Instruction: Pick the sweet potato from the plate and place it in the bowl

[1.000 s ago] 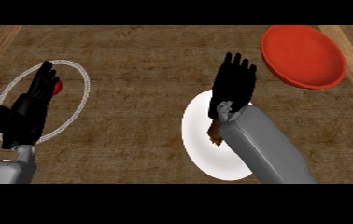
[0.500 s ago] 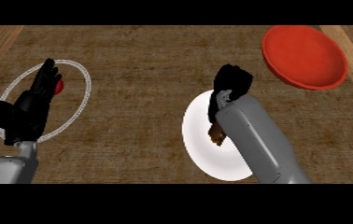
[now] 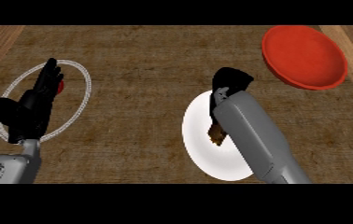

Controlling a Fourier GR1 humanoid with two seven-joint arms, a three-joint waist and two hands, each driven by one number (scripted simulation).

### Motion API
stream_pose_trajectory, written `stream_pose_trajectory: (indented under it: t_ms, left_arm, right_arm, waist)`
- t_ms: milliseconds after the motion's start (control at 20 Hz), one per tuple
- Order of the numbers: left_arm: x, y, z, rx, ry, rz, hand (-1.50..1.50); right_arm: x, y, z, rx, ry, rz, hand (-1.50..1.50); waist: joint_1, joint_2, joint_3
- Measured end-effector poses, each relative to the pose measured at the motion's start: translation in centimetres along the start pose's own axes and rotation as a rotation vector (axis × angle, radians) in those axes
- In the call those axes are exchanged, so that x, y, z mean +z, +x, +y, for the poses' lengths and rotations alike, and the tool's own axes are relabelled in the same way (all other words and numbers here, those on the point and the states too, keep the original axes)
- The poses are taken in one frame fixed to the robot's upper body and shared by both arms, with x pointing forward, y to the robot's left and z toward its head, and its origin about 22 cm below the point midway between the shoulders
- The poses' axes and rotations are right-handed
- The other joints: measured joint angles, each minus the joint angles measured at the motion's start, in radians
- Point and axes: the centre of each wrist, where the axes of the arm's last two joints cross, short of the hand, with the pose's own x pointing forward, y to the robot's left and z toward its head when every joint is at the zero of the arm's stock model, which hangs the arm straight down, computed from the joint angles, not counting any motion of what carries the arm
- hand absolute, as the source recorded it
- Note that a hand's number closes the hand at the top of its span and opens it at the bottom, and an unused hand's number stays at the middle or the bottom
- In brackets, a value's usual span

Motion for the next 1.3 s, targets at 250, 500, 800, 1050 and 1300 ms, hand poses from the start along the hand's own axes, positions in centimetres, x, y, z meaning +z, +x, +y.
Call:
stream_pose_trajectory:
  t_ms: [250,500,800,1050,1300]
  left_arm:
    - [-0.2,-0.3,0.1,-0.001,-0.001,-0.001,0.0]
    - [-0.3,0.2,0.5,0.005,-0.003,0.001,0.0]
    - [0.0,0.4,0.4,0.004,-0.003,-0.004,0.0]
    - [0.0,0.2,0.2,0.005,-0.002,-0.002,0.0]
    - [0.1,0.2,0.7,-0.004,-0.001,-0.007,0.0]
  right_arm:
    - [0.3,0.6,0.6,0.061,-0.035,0.01,-1.5]
    - [-0.3,0.4,1.1,0.062,0.01,0.022,-1.5]
    - [-1.0,0.1,2.6,0.073,0.05,0.041,-1.5]
    - [-1.0,-0.1,3.3,0.064,0.047,0.043,-1.5]
    - [-1.3,-0.4,4.1,0.062,0.042,0.059,-1.5]
  waist:
    - [0.001,0.0,0.001]
    - [0.003,-0.002,0.001]
    - [0.005,-0.005,0.0]
    - [0.001,-0.007,-0.001]
    - [0.002,-0.008,-0.002]
